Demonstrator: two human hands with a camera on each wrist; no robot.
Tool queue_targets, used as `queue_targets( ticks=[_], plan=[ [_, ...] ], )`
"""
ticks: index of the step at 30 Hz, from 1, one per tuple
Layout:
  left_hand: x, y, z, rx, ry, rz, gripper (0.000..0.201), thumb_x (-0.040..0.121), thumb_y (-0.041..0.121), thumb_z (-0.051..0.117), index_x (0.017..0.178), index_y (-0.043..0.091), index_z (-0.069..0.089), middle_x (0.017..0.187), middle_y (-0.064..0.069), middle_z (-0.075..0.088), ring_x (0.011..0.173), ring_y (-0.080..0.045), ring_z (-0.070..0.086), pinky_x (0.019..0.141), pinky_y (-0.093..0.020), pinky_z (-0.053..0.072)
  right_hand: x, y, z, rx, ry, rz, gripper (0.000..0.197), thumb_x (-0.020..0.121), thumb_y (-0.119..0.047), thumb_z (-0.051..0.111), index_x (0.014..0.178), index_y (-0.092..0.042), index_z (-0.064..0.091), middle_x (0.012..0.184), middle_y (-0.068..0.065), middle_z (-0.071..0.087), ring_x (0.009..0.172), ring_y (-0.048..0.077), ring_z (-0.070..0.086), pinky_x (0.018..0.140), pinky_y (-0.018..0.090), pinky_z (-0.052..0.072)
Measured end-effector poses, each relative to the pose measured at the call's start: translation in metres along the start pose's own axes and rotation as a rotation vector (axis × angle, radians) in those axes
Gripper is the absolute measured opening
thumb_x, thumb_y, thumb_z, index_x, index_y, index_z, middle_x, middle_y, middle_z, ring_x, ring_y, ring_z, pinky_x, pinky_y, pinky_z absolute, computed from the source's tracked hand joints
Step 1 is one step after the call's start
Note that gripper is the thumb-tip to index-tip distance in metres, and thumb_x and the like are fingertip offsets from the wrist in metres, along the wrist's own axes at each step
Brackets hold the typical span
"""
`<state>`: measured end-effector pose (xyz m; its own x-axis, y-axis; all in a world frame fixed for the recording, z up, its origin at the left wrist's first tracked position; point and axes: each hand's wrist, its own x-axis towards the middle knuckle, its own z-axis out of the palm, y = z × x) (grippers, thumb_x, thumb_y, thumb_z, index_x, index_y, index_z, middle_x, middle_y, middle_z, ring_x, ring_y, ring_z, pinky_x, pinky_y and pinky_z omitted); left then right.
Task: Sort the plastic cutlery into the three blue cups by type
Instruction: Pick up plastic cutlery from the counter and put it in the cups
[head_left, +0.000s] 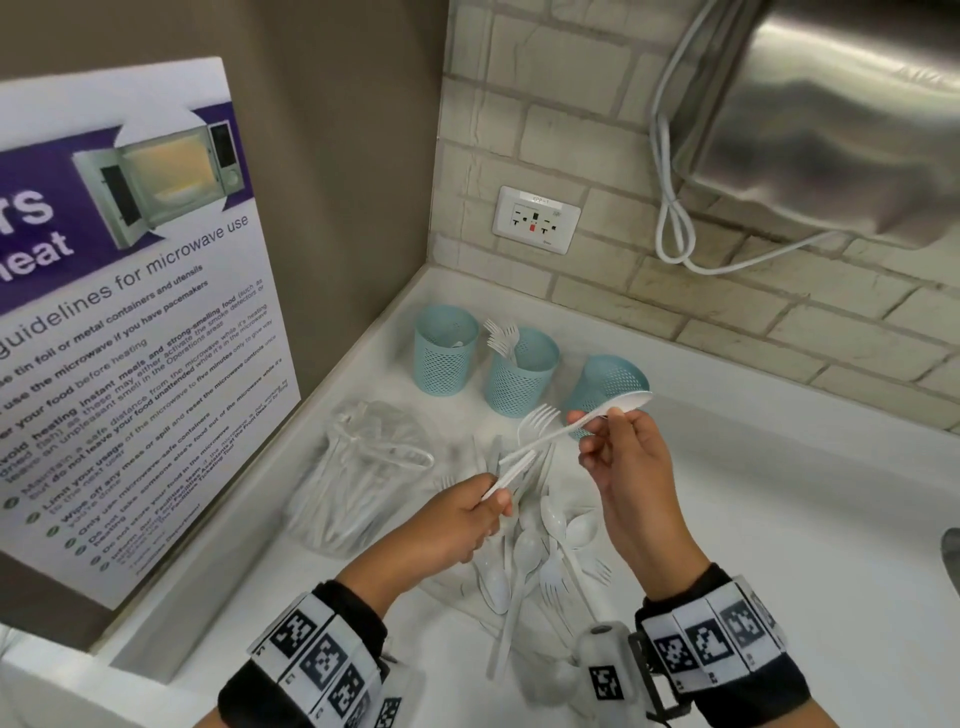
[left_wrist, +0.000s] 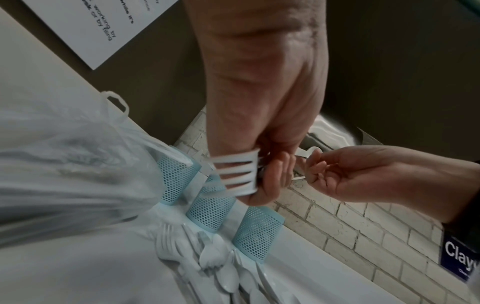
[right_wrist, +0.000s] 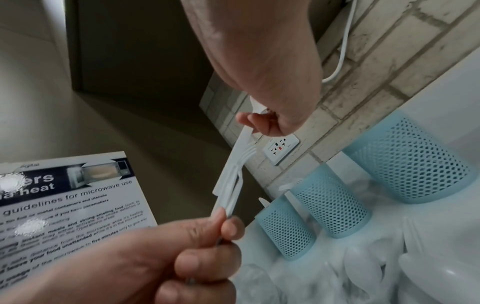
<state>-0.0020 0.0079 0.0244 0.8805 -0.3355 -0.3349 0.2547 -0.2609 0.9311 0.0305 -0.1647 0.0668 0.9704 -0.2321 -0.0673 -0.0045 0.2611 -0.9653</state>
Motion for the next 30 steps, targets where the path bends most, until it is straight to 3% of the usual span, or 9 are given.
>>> queue_targets(
  ticks=[5, 8, 12, 16, 22, 26, 28, 30],
  plan=[
    [0.000, -0.001, -0.002, -0.041, 0.057, -0.026, 0.027, 0.101, 0.033, 0.038, 0.091, 0.020, 0.058, 0.068, 0.006, 0.044, 0.056, -0.008, 0.037, 0.050, -0.017, 0.034, 0.008, -0.002, -0.005, 0.034, 0.025, -0.017, 0.004, 0.100, -0.010, 0.045, 0.100, -0.009, 0.049, 0.081, 0.003, 0.069, 0.060, 0.008, 0.055, 0.063, 0.020, 0.049],
    [0.002, -0.001, -0.002, -0.085, 0.097, -0.032, 0.027, 0.102, 0.029, 0.036, 0.092, 0.021, 0.060, 0.069, 0.005, 0.044, 0.055, -0.008, 0.037, 0.049, -0.018, 0.034, 0.016, -0.004, -0.011, 0.008, 0.064, -0.143, 0.007, 0.099, -0.008, 0.046, 0.106, -0.008, 0.046, 0.094, 0.012, 0.068, 0.075, 0.014, 0.067, 0.073, 0.021, 0.054],
    [0.003, -0.002, -0.001, -0.120, 0.110, -0.033, 0.027, 0.102, 0.027, 0.035, 0.099, 0.018, 0.060, 0.065, 0.006, 0.044, 0.052, -0.007, 0.038, 0.049, -0.018, 0.035, 0.040, -0.011, -0.026, -0.065, 0.154, -0.303, 0.009, 0.099, -0.004, 0.043, 0.099, -0.013, 0.041, 0.105, 0.012, 0.065, 0.098, 0.020, 0.068, 0.091, 0.028, 0.053],
    [0.004, -0.002, 0.001, -0.118, 0.108, -0.027, 0.027, 0.103, 0.025, 0.034, 0.104, 0.017, 0.060, 0.065, 0.005, 0.045, 0.053, -0.006, 0.041, 0.050, -0.017, 0.038, 0.068, -0.004, -0.040, -0.112, 0.208, -0.248, 0.012, 0.098, -0.007, 0.045, 0.094, -0.018, 0.039, 0.108, 0.009, 0.061, 0.104, 0.022, 0.066, 0.098, 0.035, 0.050],
    [0.003, 0.000, -0.002, -0.144, 0.111, -0.023, 0.026, 0.102, 0.023, 0.035, 0.103, 0.017, 0.061, 0.065, 0.005, 0.046, 0.054, -0.007, 0.042, 0.051, -0.018, 0.038, 0.089, 0.017, -0.046, -0.209, 0.129, -0.098, 0.008, 0.097, -0.009, 0.050, 0.099, -0.016, 0.046, 0.120, 0.019, 0.058, 0.103, 0.017, 0.064, 0.101, 0.035, 0.048],
    [0.004, -0.002, -0.004, -0.158, 0.119, -0.009, 0.026, 0.102, 0.021, 0.035, 0.102, 0.018, 0.061, 0.064, 0.004, 0.047, 0.053, -0.007, 0.042, 0.051, -0.019, 0.038, 0.089, 0.021, -0.049, -0.310, 0.084, -0.080, 0.026, 0.092, -0.008, 0.058, 0.116, -0.016, 0.051, 0.124, 0.002, 0.057, 0.114, 0.022, 0.059, 0.104, 0.038, 0.045],
    [0.004, -0.003, -0.004, -0.155, 0.120, -0.002, 0.026, 0.102, 0.022, 0.035, 0.103, 0.018, 0.061, 0.065, 0.004, 0.047, 0.053, -0.006, 0.042, 0.052, -0.019, 0.038, 0.081, 0.018, -0.043, -0.330, 0.079, -0.107, 0.027, 0.093, -0.007, 0.057, 0.117, -0.018, 0.052, 0.117, -0.007, 0.057, 0.108, 0.020, 0.061, 0.101, 0.038, 0.047],
    [0.004, -0.003, -0.003, -0.151, 0.113, 0.005, 0.026, 0.102, 0.023, 0.035, 0.104, 0.019, 0.061, 0.065, 0.004, 0.047, 0.054, -0.007, 0.042, 0.052, -0.019, 0.038, 0.068, 0.015, -0.033, -0.388, 0.077, -0.146, 0.024, 0.093, -0.014, 0.059, 0.115, -0.020, 0.054, 0.111, -0.005, 0.058, 0.098, 0.019, 0.063, 0.089, 0.034, 0.051]
  ],
)
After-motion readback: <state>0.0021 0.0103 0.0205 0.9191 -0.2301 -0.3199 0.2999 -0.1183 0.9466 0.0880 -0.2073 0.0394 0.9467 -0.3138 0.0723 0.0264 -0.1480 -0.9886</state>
